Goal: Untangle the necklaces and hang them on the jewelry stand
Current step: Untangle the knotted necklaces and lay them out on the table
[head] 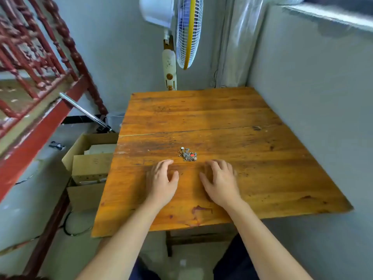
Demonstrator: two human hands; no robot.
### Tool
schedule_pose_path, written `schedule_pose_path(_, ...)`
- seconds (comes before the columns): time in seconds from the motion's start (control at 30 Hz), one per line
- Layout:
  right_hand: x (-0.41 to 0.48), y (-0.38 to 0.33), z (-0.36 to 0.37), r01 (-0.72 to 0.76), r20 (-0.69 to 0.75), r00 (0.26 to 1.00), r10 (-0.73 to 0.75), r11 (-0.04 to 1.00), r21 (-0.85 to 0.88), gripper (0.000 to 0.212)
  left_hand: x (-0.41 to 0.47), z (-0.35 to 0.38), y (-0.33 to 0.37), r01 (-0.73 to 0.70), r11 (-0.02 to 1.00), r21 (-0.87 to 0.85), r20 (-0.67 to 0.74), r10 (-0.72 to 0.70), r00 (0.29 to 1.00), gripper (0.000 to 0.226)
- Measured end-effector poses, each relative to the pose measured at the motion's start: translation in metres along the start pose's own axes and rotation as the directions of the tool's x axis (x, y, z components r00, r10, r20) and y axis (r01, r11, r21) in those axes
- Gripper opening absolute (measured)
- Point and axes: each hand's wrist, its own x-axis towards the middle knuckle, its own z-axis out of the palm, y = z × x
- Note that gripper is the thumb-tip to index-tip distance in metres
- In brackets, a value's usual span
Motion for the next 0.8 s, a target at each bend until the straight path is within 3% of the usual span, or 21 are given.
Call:
schedule_pose_path(0.17, 0.021, -0.011, 0.006, -0.018, -0.035, 0.999, 0.018, 1.0, 0.0, 0.046, 0.011, 0.001, 0.005, -0.015, 0.99, 0.14, 0.039, 0.01, 0.999, 0.047)
schedule_pose_path(0.27, 0.027, -0.012, 0.014, -0.015, -0.096, 0.995, 0.013, 1.0, -0.012, 0.046, 0.037, 0.002, 0.005, -0.032, 0.991, 0.128, 0.063, 0.024, 0.998, 0.048)
schedule_pose_path(0.37, 0.026, -0.01, 0.02, 0.031, -0.144, 0.989, -0.045, 0.995, -0.097, 0.044, 0.065, 0.007, 0.006, -0.067, 0.991, 0.117, 0.045, 0.062, 0.997, 0.043)
schedule_pose_path(0.5, 0.028, -0.008, 0.023, 0.042, -0.222, 0.973, -0.061, 0.995, -0.089, 0.039, 0.09, 0.018, 0.007, -0.084, 0.984, 0.156, 0.033, 0.08, 0.996, 0.041)
schedule_pose_path(0.8, 0.032, -0.005, 0.027, 0.034, -0.197, 0.979, -0.045, 0.998, -0.054, 0.028, 0.093, 0.023, 0.005, -0.06, 0.992, 0.112, -0.023, 0.063, 0.998, 0.016)
